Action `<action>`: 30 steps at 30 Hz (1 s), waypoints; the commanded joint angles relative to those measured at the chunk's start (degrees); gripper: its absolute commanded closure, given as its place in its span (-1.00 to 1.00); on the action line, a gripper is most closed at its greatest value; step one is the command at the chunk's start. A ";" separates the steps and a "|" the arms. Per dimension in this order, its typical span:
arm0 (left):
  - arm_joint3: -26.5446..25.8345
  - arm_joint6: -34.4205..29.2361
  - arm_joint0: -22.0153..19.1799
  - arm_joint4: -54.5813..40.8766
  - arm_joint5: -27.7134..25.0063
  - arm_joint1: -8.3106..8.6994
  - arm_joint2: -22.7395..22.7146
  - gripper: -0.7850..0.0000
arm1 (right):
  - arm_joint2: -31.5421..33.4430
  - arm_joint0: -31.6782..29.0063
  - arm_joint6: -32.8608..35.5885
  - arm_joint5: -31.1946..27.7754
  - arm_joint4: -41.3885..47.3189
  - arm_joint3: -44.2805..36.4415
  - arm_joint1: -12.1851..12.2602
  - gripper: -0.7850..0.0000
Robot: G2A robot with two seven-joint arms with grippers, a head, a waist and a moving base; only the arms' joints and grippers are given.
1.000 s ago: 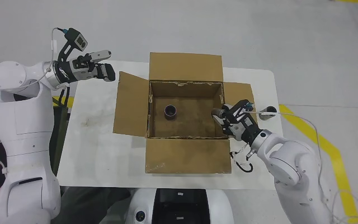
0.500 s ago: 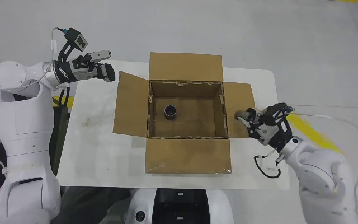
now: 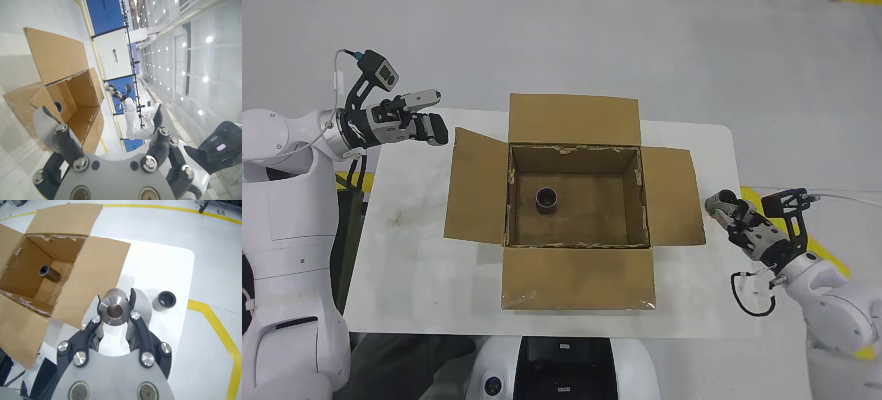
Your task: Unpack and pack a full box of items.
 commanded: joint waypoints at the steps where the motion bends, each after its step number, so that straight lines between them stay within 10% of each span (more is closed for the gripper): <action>1: 0.00 0.00 0.00 0.00 0.00 0.00 0.00 -1.00 | 0.02 0.22 0.28 0.85 -0.44 1.03 0.09 1.00; 30: 0.00 0.00 0.00 0.00 0.00 0.00 0.00 -1.00 | -8.00 10.29 5.88 12.29 -1.39 18.59 0.78 1.00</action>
